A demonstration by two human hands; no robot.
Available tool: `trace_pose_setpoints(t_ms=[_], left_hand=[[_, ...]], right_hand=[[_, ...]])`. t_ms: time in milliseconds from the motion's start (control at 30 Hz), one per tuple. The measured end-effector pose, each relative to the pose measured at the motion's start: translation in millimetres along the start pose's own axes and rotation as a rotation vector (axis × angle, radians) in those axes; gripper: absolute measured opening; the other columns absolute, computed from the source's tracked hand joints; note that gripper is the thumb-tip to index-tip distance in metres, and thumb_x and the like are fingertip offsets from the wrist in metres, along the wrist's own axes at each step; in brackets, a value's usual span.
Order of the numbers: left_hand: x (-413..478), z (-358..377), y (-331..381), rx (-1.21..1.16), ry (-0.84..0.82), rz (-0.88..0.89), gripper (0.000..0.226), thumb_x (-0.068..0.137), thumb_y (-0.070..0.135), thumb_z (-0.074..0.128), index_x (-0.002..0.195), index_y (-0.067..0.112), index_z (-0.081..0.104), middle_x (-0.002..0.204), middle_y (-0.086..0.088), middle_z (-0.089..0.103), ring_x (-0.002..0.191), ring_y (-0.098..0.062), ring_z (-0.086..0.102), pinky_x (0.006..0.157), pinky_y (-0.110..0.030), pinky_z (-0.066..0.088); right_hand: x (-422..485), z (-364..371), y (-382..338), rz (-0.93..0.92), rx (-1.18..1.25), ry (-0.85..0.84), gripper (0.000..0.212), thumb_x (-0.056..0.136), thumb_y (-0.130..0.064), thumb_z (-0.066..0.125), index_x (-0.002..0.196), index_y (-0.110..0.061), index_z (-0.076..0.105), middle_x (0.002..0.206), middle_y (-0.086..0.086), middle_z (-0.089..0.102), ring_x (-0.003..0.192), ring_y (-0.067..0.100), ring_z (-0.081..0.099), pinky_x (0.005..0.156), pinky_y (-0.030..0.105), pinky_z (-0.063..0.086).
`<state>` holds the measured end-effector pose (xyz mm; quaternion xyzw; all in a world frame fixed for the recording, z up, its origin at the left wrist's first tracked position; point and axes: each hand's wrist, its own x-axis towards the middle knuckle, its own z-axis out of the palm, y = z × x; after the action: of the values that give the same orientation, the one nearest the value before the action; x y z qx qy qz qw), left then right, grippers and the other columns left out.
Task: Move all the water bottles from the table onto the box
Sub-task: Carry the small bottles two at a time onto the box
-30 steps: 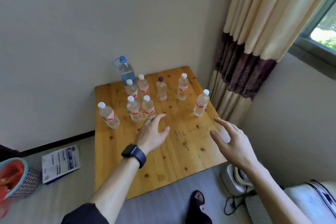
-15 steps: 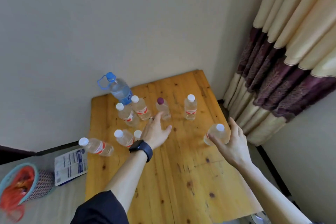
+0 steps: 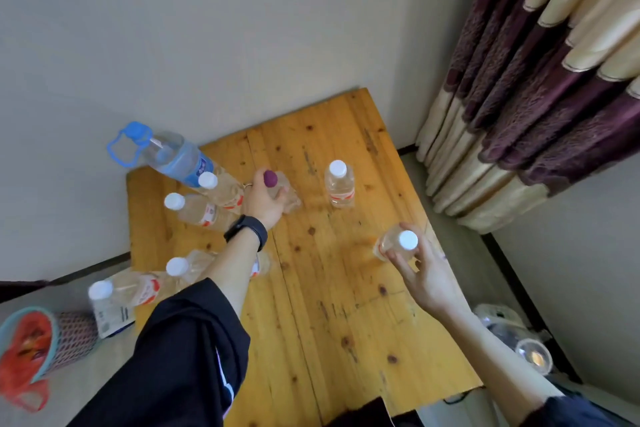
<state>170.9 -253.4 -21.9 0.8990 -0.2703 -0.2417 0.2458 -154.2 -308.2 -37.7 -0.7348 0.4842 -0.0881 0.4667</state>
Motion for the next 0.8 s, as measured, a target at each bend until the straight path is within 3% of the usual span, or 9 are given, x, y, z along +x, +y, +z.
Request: trace_pose_setpoints(t_ms=[100, 200, 300, 367, 467, 567, 633, 700, 800], left_hand=[[1.2, 3.5, -3.1, 0.063, 0.085, 0.055, 0.028, 0.098, 0.023, 0.058, 0.123, 0.012, 0.048, 0.096, -0.014, 0.064, 0.088, -0.038, 0.063, 0.066, -0.039, 0.046], [-11.1, 3.2, -9.6, 0.173, 0.079, 0.125, 0.028, 0.099, 0.026, 0.058, 0.122, 0.013, 0.051, 0.095, -0.015, 0.064, 0.082, -0.035, 0.061, 0.061, -0.040, 0.045], [-40.2, -0.5, -20.8, 0.127, 0.088, 0.199, 0.026, 0.098, 0.028, 0.060, 0.120, 0.017, 0.052, 0.095, -0.009, 0.064, 0.080, -0.032, 0.060, 0.059, -0.036, 0.041], [-66.6, -3.2, -28.7, 0.100, 0.064, 0.216, 0.027, 0.098, 0.035, 0.059, 0.121, 0.024, 0.050, 0.090, -0.002, 0.063, 0.073, -0.026, 0.058, 0.054, -0.034, 0.042], [-114.6, -2.1, -43.6, 0.093, 0.025, 0.264, 0.023, 0.098, 0.039, 0.059, 0.117, 0.035, 0.046, 0.074, 0.011, 0.052, 0.061, -0.018, 0.049, 0.044, -0.026, 0.032], [-160.6, 4.0, -67.6, 0.065, -0.048, 0.282, 0.025, 0.099, 0.035, 0.058, 0.120, 0.034, 0.046, 0.087, 0.005, 0.062, 0.068, -0.023, 0.058, 0.053, -0.038, 0.050], [-184.3, 9.0, -85.4, 0.086, -0.109, 0.272, 0.028, 0.100, 0.037, 0.054, 0.126, 0.032, 0.045, 0.102, 0.001, 0.068, 0.075, -0.023, 0.063, 0.057, -0.040, 0.054], [-202.4, 12.7, -99.3, 0.130, -0.133, 0.282, 0.031, 0.101, 0.040, 0.051, 0.130, 0.030, 0.045, 0.104, 0.000, 0.068, 0.075, -0.022, 0.064, 0.057, -0.037, 0.053], [-221.4, 15.3, -115.9, 0.176, -0.140, 0.286, 0.033, 0.102, 0.040, 0.050, 0.132, 0.027, 0.046, 0.105, -0.001, 0.069, 0.073, -0.021, 0.063, 0.053, -0.031, 0.049]], right_hand=[[1.8, -1.0, 2.8, -0.020, -0.008, -0.011, 0.052, 0.096, -0.045, 0.061, 0.143, -0.032, 0.042, 0.136, -0.004, 0.057, 0.123, 0.014, 0.052, 0.089, 0.013, 0.029], [0.1, 0.3, -1.6, 0.003, -0.028, -0.012, 0.052, 0.097, -0.047, 0.058, 0.143, -0.033, 0.040, 0.136, -0.002, 0.057, 0.124, 0.015, 0.052, 0.091, 0.019, 0.031], [-4.9, 0.3, -12.0, -0.002, -0.053, -0.013, 0.049, 0.098, -0.046, 0.057, 0.142, -0.030, 0.041, 0.134, -0.001, 0.058, 0.120, 0.016, 0.053, 0.089, 0.021, 0.032], [-12.2, 0.5, -18.9, -0.038, -0.077, -0.021, 0.046, 0.099, -0.044, 0.057, 0.141, -0.029, 0.043, 0.129, -0.005, 0.058, 0.112, 0.011, 0.053, 0.085, 0.017, 0.033], [-31.9, 7.6, -23.7, -0.113, -0.119, -0.033, 0.040, 0.097, -0.044, 0.060, 0.135, -0.035, 0.048, 0.109, -0.022, 0.054, 0.093, -0.012, 0.046, 0.077, -0.002, 0.029], [-56.4, 26.7, -20.4, -0.140, -0.097, -0.181, 0.036, 0.095, -0.054, 0.057, 0.128, -0.056, 0.041, 0.097, -0.031, 0.054, 0.091, -0.017, 0.053, 0.077, 0.000, 0.036], [-69.7, 42.2, -14.8, -0.145, -0.071, -0.274, 0.037, 0.094, -0.056, 0.056, 0.128, -0.060, 0.040, 0.110, -0.027, 0.059, 0.096, -0.002, 0.060, 0.084, 0.014, 0.046], [-80.4, 56.1, -8.3, -0.172, -0.079, -0.314, 0.038, 0.095, -0.058, 0.054, 0.130, -0.060, 0.040, 0.123, -0.028, 0.056, 0.107, 0.005, 0.060, 0.092, 0.026, 0.049], [-94.6, 70.9, -4.9, -0.207, -0.103, -0.361, 0.040, 0.093, -0.065, 0.049, 0.130, -0.063, 0.037, 0.135, -0.032, 0.049, 0.121, 0.006, 0.055, 0.092, 0.011, 0.039]])
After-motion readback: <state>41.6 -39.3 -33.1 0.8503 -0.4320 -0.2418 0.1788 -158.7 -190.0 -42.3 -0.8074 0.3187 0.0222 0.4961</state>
